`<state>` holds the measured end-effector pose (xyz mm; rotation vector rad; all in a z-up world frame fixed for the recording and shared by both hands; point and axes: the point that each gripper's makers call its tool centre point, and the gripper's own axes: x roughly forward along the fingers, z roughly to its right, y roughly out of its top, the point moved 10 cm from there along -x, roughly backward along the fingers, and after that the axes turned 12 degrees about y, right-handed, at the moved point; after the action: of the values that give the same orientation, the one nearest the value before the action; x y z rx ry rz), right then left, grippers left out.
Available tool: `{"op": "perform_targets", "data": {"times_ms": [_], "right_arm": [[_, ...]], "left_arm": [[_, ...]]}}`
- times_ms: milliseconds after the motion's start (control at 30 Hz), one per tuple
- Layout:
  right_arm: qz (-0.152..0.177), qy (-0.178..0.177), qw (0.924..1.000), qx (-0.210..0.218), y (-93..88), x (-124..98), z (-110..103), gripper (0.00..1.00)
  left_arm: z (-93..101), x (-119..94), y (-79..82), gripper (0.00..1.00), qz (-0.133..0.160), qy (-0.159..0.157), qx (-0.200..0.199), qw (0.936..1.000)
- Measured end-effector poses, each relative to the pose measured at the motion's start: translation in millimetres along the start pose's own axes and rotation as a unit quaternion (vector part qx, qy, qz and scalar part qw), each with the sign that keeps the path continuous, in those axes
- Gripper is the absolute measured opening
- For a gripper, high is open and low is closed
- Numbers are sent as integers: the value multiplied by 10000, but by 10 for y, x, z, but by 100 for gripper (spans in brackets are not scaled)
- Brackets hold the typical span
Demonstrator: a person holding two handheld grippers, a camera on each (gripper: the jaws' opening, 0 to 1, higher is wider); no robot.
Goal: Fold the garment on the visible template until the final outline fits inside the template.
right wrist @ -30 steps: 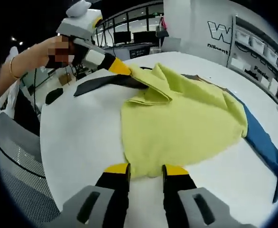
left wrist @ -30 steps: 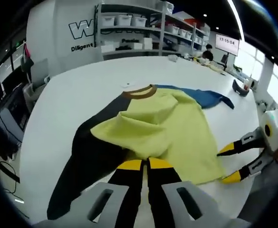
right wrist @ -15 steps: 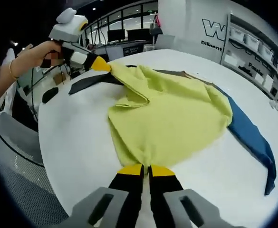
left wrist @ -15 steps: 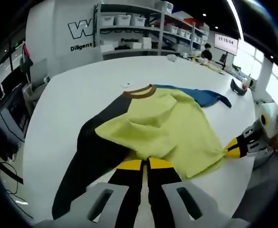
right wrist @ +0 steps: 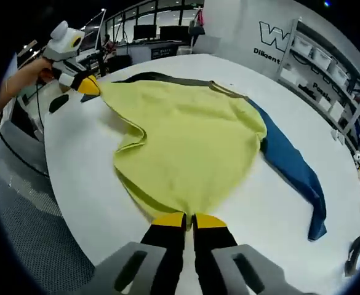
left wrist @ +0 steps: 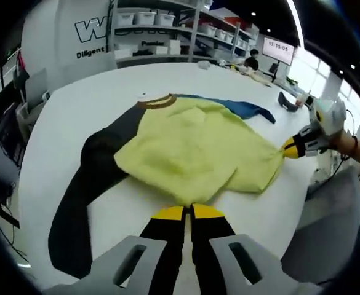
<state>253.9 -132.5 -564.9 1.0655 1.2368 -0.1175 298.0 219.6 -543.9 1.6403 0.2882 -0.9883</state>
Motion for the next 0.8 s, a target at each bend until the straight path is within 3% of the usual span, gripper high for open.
{"op": "perform_targets", "data": {"times_ms": [400,800], "right_arm": [[-405,-3,9989,-240,-156,-167,30,0],[-554,231,9982,-90,-369,-263,97,0]], "left_arm": [[106,-265,-353,4,-323,-155,-106,9993],[200,-405,-625,4,-808,-578,456,9940]]}}
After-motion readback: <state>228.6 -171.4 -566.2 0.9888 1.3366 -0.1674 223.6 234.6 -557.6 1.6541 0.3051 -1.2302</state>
